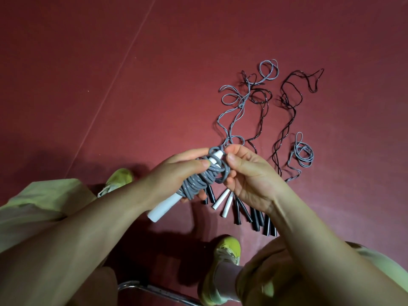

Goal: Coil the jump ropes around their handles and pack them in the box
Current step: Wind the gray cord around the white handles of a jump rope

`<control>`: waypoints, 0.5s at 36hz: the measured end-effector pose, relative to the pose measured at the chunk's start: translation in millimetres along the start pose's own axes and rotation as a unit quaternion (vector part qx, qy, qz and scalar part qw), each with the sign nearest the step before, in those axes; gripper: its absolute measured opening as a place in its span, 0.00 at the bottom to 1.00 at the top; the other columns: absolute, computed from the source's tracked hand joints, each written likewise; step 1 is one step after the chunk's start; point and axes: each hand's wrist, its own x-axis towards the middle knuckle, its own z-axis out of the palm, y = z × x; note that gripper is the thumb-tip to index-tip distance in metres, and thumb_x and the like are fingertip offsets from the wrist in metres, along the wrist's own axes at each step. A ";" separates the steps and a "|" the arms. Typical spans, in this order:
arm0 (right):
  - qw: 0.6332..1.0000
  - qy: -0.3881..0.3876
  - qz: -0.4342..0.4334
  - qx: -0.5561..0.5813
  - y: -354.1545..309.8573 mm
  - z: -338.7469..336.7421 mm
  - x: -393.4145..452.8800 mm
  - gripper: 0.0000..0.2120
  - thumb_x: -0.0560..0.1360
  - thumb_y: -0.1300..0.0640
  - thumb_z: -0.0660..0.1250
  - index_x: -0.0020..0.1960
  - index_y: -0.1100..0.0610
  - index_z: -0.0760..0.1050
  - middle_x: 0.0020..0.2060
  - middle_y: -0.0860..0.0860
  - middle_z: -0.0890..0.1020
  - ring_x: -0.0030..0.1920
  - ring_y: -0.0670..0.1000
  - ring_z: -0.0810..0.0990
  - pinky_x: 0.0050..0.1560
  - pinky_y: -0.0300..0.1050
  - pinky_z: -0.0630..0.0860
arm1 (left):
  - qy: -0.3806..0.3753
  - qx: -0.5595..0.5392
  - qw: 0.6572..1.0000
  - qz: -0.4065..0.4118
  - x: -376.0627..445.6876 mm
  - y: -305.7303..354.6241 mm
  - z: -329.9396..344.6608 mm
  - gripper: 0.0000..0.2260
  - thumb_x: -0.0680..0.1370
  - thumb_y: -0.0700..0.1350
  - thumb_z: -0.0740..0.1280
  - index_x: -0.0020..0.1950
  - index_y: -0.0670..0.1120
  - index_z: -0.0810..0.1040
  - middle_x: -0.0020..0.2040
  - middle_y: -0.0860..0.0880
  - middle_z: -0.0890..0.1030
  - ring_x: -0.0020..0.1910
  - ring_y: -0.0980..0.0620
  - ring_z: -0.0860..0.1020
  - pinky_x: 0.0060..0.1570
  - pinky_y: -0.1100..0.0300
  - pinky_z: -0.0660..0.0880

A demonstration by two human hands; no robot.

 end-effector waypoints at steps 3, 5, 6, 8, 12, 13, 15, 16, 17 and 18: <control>1.000 0.006 -0.013 -0.005 3.1 -2.8 2.2 0.11 0.64 0.60 0.71 0.44 0.56 0.73 0.30 0.50 0.75 0.23 0.41 0.71 0.25 0.33 0.75 | -0.028 -0.004 0.999 -0.022 -0.2 -0.8 -3.0 0.14 0.70 0.47 0.61 0.54 0.51 0.78 0.39 0.48 0.84 0.29 0.50 0.79 0.22 0.64 0.64; 1.000 -0.007 -0.026 -0.010 5.9 -6.6 4.8 0.17 0.59 0.57 0.78 0.44 0.56 0.74 0.33 0.51 0.75 0.24 0.42 0.71 0.28 0.35 0.76 | -0.044 -0.006 0.998 -0.032 -1.1 -0.2 -4.2 0.14 0.70 0.47 0.61 0.54 0.49 0.79 0.41 0.47 0.84 0.30 0.50 0.79 0.23 0.63 0.65; 0.999 -0.015 -0.033 -0.011 7.2 -8.3 5.9 0.20 0.56 0.56 0.81 0.43 0.56 0.76 0.33 0.52 0.75 0.24 0.43 0.71 0.29 0.37 0.76 | -0.047 -0.007 0.998 -0.034 -1.1 0.0 -4.5 0.14 0.70 0.47 0.62 0.54 0.48 0.79 0.41 0.47 0.84 0.31 0.50 0.79 0.23 0.63 0.65; 0.999 -0.017 -0.046 -0.021 7.4 -7.9 5.3 0.18 0.56 0.54 0.81 0.41 0.56 0.78 0.32 0.54 0.73 0.24 0.43 0.70 0.28 0.39 0.76 | -0.039 -0.004 0.999 -0.035 -0.9 0.8 -3.5 0.14 0.70 0.47 0.62 0.53 0.47 0.79 0.41 0.46 0.84 0.31 0.50 0.79 0.23 0.63 0.65; 0.986 0.023 -0.082 -0.145 4.7 2.3 -0.2 0.09 0.68 0.54 0.69 0.42 0.60 0.76 0.30 0.56 0.70 0.23 0.44 0.68 0.25 0.37 0.71 | -0.018 0.026 0.998 -0.048 2.1 -1.5 0.6 0.10 0.70 0.46 0.65 0.49 0.45 0.80 0.40 0.43 0.82 0.29 0.50 0.78 0.21 0.65 0.64; 0.975 0.032 -0.095 -0.199 5.1 3.0 -0.4 0.07 0.70 0.56 0.70 0.40 0.59 0.76 0.29 0.54 0.72 0.24 0.45 0.70 0.26 0.37 0.71 | -0.009 0.040 0.998 -0.056 3.4 -3.4 0.6 0.08 0.72 0.44 0.67 0.49 0.44 0.80 0.41 0.41 0.81 0.29 0.50 0.78 0.22 0.65 0.65; 0.952 0.054 -0.109 -0.281 6.6 2.7 -0.2 0.07 0.74 0.61 0.70 0.38 0.58 0.76 0.28 0.52 0.74 0.26 0.45 0.72 0.28 0.36 0.71 | -0.001 0.078 0.995 -0.065 5.3 -7.4 0.6 0.09 0.73 0.42 0.69 0.51 0.39 0.79 0.40 0.38 0.79 0.29 0.49 0.77 0.25 0.66 0.68; 0.942 0.065 -0.112 -0.309 7.4 1.7 0.3 0.08 0.75 0.63 0.69 0.37 0.59 0.76 0.28 0.51 0.74 0.26 0.44 0.72 0.28 0.35 0.70 | -0.004 0.098 0.993 -0.069 6.2 -9.6 0.7 0.11 0.73 0.42 0.69 0.51 0.37 0.79 0.38 0.39 0.79 0.29 0.49 0.77 0.26 0.66 0.69; 0.933 0.075 -0.113 -0.334 7.6 1.5 0.4 0.08 0.75 0.64 0.68 0.37 0.60 0.75 0.27 0.50 0.74 0.26 0.43 0.70 0.28 0.34 0.69 | -0.004 0.112 0.991 -0.074 6.5 -10.8 1.7 0.11 0.74 0.42 0.69 0.51 0.36 0.78 0.37 0.40 0.78 0.29 0.49 0.77 0.25 0.67 0.68; 0.925 0.084 -0.112 -0.352 7.7 1.7 0.6 0.09 0.76 0.63 0.68 0.37 0.60 0.75 0.25 0.47 0.73 0.25 0.42 0.69 0.29 0.33 0.68 | -0.004 0.121 0.990 -0.079 6.1 -10.7 2.7 0.08 0.76 0.41 0.68 0.51 0.37 0.79 0.35 0.41 0.78 0.29 0.49 0.76 0.23 0.69 0.67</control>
